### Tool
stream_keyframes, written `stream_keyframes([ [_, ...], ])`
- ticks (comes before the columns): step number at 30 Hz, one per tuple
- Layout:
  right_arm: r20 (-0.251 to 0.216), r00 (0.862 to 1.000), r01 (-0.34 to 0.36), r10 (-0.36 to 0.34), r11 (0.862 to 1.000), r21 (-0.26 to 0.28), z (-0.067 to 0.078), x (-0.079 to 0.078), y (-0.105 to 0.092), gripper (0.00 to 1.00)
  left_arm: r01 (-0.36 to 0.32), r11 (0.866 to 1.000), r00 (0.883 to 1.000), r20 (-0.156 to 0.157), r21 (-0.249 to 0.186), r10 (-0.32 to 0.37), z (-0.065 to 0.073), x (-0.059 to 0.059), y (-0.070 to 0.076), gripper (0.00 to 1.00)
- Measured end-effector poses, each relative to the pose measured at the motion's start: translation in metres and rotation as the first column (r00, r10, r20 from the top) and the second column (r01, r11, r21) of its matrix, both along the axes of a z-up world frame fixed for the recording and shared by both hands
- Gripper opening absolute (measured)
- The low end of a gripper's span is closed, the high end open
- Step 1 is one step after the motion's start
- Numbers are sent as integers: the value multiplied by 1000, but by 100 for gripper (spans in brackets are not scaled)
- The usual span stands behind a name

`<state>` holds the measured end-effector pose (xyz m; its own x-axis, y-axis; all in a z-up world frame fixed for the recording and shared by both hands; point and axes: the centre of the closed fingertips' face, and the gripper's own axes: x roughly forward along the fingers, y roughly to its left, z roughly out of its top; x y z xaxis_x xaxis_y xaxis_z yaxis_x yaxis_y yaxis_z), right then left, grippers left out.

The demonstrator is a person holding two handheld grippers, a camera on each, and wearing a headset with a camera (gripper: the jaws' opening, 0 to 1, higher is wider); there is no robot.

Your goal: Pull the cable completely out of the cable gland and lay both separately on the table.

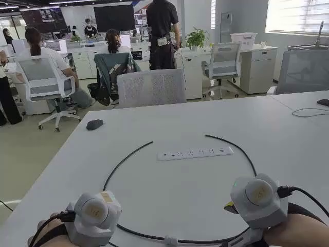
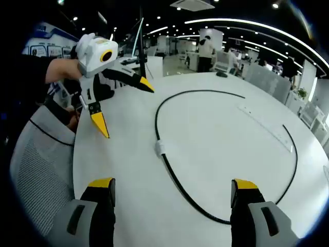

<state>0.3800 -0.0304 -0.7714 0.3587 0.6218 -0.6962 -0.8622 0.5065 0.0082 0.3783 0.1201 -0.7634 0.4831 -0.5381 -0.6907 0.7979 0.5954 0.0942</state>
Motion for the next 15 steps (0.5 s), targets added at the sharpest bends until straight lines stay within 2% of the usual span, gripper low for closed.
stream_keyframes([
  [5,-5,1000,-10,10,1000,-11,-3,0,-2,99,14,999,1000,-10,44,-14,-7,-1,7,99],
  [15,-19,999,-31,30,999,-25,-8,-2,-2,99,-6,1000,1000,-15,21,7,-6,2,6,98],
])
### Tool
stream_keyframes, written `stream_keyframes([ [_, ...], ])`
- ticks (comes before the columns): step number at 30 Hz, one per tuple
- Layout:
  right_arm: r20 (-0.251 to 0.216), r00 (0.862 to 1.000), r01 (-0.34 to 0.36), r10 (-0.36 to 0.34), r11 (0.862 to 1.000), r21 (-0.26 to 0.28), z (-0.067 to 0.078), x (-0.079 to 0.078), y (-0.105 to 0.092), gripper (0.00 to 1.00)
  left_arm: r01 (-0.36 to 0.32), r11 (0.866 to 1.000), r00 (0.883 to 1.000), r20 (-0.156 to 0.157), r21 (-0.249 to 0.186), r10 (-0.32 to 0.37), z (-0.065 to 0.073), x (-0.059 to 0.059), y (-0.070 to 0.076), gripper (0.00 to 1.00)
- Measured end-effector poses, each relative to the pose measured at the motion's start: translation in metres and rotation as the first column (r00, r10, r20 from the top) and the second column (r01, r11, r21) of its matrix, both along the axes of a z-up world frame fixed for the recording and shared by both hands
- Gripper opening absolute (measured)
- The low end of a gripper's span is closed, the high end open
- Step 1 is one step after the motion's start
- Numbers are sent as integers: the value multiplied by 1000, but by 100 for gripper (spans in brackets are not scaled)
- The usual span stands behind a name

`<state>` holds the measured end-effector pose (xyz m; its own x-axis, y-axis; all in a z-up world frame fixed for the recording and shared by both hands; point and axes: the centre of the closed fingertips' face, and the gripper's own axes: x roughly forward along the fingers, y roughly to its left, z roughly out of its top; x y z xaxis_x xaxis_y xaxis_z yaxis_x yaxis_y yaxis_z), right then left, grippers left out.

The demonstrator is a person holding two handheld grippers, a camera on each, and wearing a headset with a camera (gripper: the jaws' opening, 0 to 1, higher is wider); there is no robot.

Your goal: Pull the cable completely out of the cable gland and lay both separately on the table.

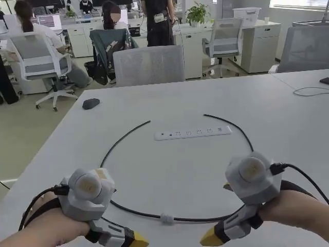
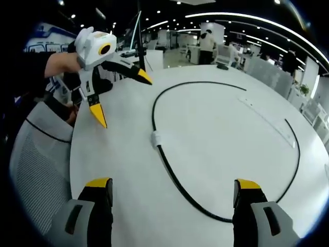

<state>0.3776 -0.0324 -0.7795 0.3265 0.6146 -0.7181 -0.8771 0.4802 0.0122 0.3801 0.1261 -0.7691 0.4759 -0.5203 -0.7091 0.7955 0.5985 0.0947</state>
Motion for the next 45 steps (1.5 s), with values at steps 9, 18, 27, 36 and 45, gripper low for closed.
stream_keyframes([
  [9,8,1000,8,-8,1000,21,4,3,3,99,3,1000,1000,-13,19,-3,-5,-2,3,99],
  [18,-5,1000,15,-15,1000,18,2,2,2,99,13,1000,1000,-6,12,-13,-3,-2,1,99],
  [27,-5,1000,-1,1,1000,12,3,0,4,99,11,1000,1000,-3,26,-11,-3,-1,6,99],
  [36,-6,1000,-13,14,1000,19,5,0,3,99,-12,1000,1000,-25,1,13,-5,0,7,99],
  [45,6,999,-36,36,999,35,7,2,9,91,-2,1000,1000,-22,-12,2,-3,0,6,98],
])
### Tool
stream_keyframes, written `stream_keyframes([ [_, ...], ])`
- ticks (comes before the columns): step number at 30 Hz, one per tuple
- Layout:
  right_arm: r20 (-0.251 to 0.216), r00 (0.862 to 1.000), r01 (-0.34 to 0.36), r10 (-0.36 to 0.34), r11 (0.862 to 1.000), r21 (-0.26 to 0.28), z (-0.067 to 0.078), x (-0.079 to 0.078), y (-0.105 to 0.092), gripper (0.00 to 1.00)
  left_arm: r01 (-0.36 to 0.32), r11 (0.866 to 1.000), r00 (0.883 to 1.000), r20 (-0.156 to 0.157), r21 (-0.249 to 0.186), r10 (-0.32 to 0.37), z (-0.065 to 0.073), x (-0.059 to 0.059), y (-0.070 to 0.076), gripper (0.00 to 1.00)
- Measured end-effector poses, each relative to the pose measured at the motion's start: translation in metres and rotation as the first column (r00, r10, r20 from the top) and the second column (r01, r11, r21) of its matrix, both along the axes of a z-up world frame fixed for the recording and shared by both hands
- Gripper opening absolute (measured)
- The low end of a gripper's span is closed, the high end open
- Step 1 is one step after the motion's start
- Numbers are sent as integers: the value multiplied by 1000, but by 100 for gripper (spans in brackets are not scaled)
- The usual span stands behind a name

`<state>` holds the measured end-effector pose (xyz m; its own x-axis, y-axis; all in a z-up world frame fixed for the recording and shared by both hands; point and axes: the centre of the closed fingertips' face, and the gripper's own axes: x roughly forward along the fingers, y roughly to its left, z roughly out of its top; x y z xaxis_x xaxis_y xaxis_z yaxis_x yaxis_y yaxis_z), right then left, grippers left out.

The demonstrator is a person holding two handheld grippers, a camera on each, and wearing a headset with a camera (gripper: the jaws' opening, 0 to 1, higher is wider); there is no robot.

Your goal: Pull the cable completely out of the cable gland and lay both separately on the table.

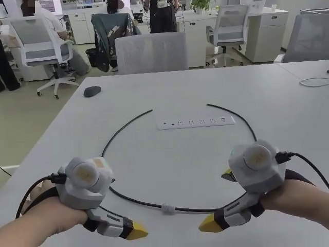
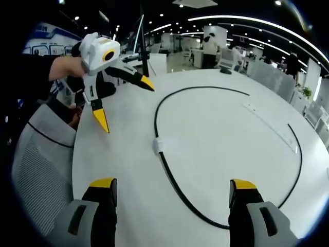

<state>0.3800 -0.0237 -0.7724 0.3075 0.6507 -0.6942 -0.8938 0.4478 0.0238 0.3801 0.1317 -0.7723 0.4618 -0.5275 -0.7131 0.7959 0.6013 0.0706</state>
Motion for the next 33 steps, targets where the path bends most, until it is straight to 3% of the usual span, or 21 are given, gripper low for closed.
stream_keyframes([
  [8,-17,1000,-9,9,1000,6,-5,4,5,86,11,1000,1000,-5,0,-11,-3,1,-1,97],
  [13,-31,999,-20,20,1000,9,-9,5,10,82,-10,1000,1000,3,-30,10,3,4,-4,96],
  [14,-32,999,-23,23,1000,7,-9,5,11,79,-3,999,1000,10,-44,4,6,4,-6,96],
  [18,-21,998,-55,55,998,6,-11,4,19,63,2,998,1000,-12,-67,-3,6,0,-11,94],
  [22,-20,997,-74,74,997,19,-14,6,34,58,4,997,1000,-14,-79,-5,5,-1,-14,91],
  [27,-20,996,-87,87,995,42,-20,8,50,44,7,997,1000,-8,-76,-8,2,-1,-13,79],
  [29,-20,996,-90,91,994,54,-21,9,55,39,-12,995,999,-38,-94,8,0,-4,-12,80],
  [33,5,992,-124,124,991,49,-27,10,64,31,-21,992,999,-29,-127,17,5,-3,-13,78],
])
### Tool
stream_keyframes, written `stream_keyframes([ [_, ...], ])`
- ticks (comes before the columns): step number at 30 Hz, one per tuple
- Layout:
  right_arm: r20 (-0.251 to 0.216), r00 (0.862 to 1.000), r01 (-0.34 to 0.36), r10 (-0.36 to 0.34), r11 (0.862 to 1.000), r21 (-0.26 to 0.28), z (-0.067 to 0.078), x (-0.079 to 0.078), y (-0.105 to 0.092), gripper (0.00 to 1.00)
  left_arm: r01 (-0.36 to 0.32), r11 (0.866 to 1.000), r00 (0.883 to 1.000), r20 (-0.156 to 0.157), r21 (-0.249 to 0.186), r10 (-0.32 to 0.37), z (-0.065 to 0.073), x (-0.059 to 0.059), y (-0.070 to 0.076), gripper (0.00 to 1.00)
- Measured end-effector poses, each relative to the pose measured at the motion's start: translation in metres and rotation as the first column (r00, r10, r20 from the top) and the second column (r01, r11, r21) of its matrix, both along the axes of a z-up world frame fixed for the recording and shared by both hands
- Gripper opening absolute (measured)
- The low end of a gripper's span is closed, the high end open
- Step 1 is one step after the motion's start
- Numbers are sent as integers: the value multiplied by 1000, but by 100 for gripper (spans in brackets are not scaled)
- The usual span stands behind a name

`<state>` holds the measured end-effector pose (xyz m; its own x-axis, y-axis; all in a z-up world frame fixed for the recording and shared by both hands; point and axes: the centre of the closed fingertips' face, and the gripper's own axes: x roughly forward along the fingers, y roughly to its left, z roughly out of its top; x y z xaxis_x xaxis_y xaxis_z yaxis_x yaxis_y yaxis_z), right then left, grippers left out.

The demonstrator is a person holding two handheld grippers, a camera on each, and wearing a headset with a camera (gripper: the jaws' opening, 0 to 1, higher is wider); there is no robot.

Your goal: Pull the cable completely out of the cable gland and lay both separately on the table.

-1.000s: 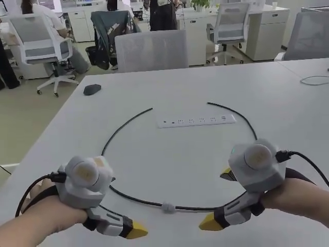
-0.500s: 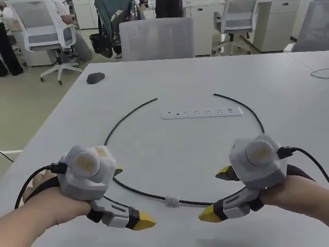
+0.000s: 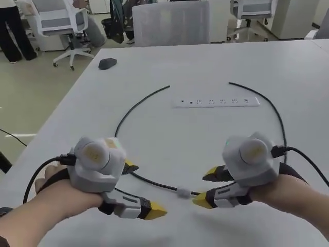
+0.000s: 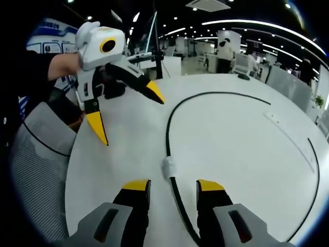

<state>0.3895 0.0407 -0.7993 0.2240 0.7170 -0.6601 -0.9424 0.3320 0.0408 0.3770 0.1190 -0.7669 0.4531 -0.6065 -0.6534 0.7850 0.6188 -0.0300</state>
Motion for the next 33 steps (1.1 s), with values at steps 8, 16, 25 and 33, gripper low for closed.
stream_keyframes([
  [8,5,999,-33,32,999,24,-8,3,16,23,-23,999,999,-28,-25,23,-6,-7,2,80],
  [16,-9,999,-53,53,998,22,-15,2,22,20,-63,997,997,-47,-54,61,-7,-7,5,84],
  [25,14,998,-62,61,998,13,-22,3,25,14,-49,995,998,22,-82,51,6,-2,-4,83],
  [33,23,997,-69,68,998,11,-20,-2,22,8,-57,981,998,1,-187,58,18,-1,-18,80],
])
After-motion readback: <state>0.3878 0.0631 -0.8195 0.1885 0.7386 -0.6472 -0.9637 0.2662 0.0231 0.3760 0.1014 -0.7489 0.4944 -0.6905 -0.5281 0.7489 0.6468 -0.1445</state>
